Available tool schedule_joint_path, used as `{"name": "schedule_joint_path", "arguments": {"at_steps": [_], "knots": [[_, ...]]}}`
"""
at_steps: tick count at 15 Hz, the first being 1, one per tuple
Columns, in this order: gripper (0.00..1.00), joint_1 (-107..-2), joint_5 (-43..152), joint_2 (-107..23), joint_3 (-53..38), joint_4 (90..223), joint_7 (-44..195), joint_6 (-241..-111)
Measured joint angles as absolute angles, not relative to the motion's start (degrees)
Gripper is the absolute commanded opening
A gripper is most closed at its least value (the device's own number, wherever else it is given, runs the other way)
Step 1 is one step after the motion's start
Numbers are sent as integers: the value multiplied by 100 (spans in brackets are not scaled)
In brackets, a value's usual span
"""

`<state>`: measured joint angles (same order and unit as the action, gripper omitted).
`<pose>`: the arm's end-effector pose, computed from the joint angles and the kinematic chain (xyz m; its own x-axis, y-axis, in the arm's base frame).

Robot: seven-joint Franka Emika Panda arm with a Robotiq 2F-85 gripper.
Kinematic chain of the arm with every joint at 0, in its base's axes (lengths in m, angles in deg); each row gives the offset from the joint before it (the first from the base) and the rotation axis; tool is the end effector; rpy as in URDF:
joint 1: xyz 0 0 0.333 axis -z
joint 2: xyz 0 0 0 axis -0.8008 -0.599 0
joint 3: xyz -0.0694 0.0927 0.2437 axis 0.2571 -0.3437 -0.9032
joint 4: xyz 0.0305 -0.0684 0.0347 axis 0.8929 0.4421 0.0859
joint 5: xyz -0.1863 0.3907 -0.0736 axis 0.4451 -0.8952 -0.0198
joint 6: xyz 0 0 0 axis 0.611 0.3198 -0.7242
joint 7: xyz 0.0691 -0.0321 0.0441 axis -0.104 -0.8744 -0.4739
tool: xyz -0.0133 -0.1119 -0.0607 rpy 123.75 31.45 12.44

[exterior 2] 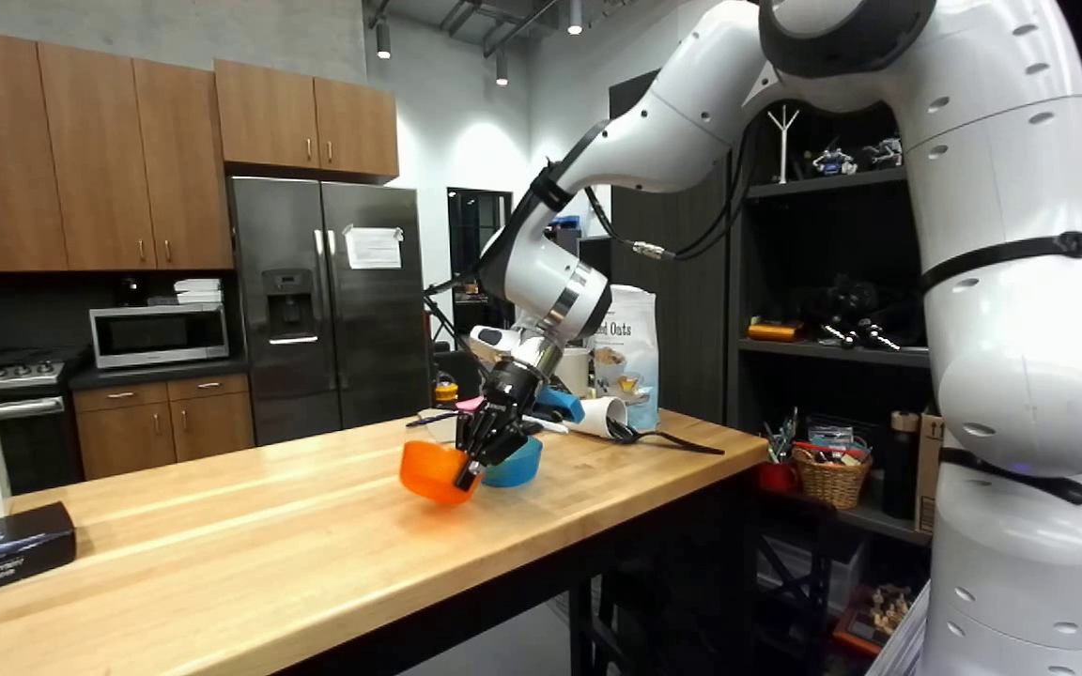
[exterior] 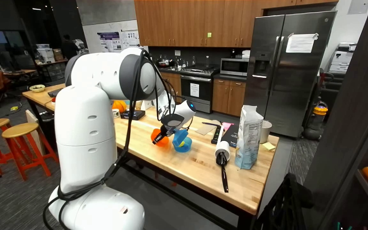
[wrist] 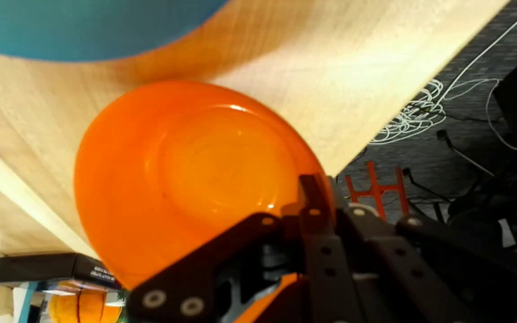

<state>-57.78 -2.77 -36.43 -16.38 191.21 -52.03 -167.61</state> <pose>0.5408 0.1340 0.1863 -0.0476 0.7414 0.6693 0.9961 0.0848 -0.0231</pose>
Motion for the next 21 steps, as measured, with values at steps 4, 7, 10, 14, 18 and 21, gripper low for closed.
{"name": "schedule_joint_path", "arguments": {"at_steps": [4,7,10,14,18,21], "knots": [[1,-5822,-254,-3869,-1776,18945,-5207,-17078],[1,-5865,-194,-3909,-1851,18893,-5202,-17226],[4,-5865,-112,-3912,-1880,18889,-5194,-17280],[4,-5865,-59,-3911,-1888,18886,-5167,-17320],[29,-5865,-59,-3911,-1888,18886,-5164,-17326],[45,-5861,-59,-3916,-1895,18902,-5167,-17325]]}}
